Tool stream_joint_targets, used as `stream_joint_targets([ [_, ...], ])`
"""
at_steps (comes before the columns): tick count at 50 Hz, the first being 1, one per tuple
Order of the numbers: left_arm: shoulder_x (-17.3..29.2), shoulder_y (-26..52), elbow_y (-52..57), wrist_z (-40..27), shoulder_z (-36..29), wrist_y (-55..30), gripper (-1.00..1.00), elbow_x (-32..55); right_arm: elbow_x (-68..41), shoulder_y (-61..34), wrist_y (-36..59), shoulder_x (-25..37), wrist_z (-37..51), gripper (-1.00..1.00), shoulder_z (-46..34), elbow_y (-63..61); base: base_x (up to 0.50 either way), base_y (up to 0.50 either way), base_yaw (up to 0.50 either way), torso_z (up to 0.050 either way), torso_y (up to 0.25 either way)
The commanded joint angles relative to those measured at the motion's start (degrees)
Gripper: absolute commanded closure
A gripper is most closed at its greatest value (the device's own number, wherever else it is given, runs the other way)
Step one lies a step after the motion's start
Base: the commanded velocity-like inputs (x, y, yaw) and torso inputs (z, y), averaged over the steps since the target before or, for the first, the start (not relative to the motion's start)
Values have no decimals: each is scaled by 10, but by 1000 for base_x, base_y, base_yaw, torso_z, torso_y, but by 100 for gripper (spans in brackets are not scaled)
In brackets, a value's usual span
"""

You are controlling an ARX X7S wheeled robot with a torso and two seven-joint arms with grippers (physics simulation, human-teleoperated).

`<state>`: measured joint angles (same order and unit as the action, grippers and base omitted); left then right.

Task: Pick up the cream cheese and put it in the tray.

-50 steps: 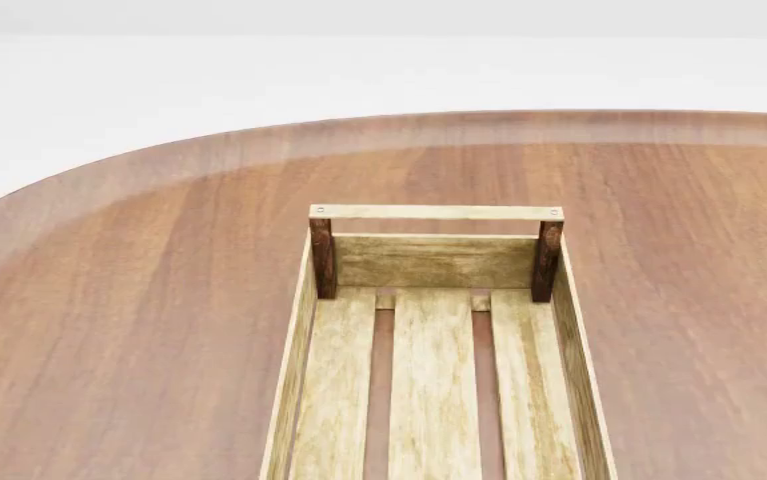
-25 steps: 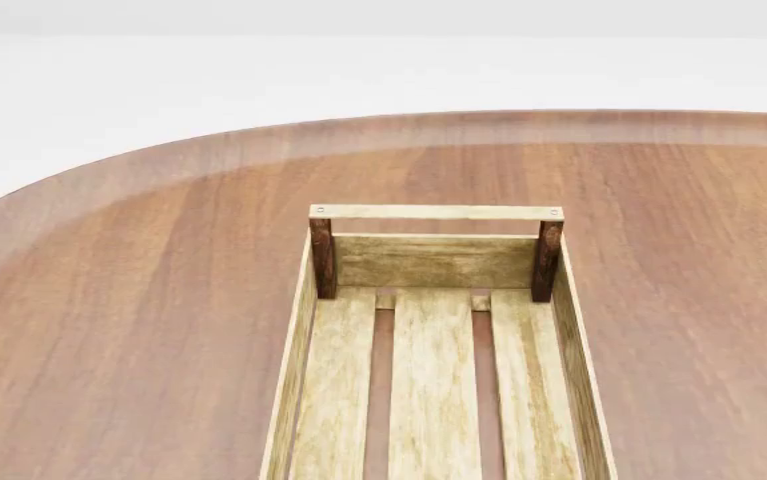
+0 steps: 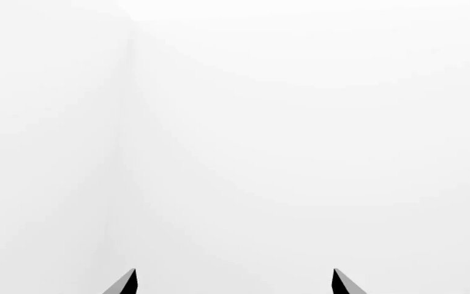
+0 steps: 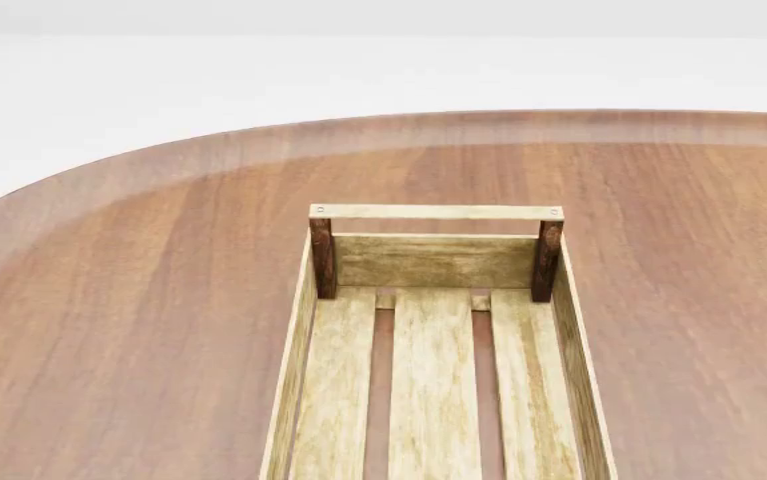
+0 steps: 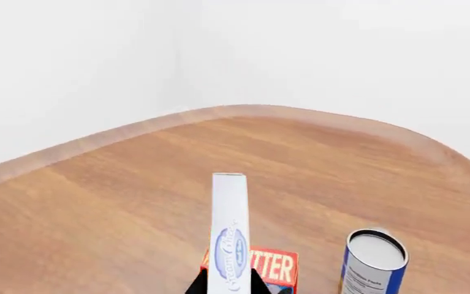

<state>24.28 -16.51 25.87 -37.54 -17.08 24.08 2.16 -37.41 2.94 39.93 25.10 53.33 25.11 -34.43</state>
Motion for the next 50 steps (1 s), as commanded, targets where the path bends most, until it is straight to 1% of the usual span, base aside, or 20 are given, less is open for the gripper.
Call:
stream_joint_targets([
  [1,0,1,-1,-1,-1,-1,-100,0,12,-23,6,33,-27,100,-22,-4,0,0,0,0,0],
  [4,0,1,-1,-1,-1,-1,-100,0,37,-15,-29,46,-56,100,-39,-6,0,0,0,0,0],
  [5,1,1,-1,-1,-1,0,-100,0,15,-17,-28,42,-66,100,-30,-4,0,0,0,0,0],
  [7,1,1,-1,-1,-1,0,-100,0,44,-12,-49,52,-76,100,-46,-5,0,0,0,0,0],
  [12,1,2,-2,-1,-3,-1,-100,-1,53,-13,-55,70,-95,100,-63,-6,0,0,0,0,0],
  [13,1,2,-3,-1,-3,-2,-100,-1,62,-14,-46,80,-93,100,-72,-12,0,0,0,0,0],
  [21,1,3,-3,-1,-4,-5,-100,-1,68,-24,-34,102,-98,100,-86,-22,0,0,0,0,1],
  [25,1,5,-4,-1,-5,-8,-100,0,69,-27,-39,121,-123,100,-100,-23,0,0,0,0,0],
  [39,1,7,-5,-3,-6,-14,-100,1,63,-54,-14,164,-149,100,-118,-21,0,0,0,0,0],
  [45,1,7,-4,-4,-6,-14,-100,1,69,-77,-6,192,-167,100,-138,-16,0,0,0,0,2],
  [48,1,7,-4,-4,-6,-15,-100,1,74,-96,4,209,-180,100,-163,-14,0,0,0,0,0],
  [50,1,8,-4,-4,-6,-17,-100,2,72,-105,8,211,-182,100,-168,-11,0,0,0,0,0],
])
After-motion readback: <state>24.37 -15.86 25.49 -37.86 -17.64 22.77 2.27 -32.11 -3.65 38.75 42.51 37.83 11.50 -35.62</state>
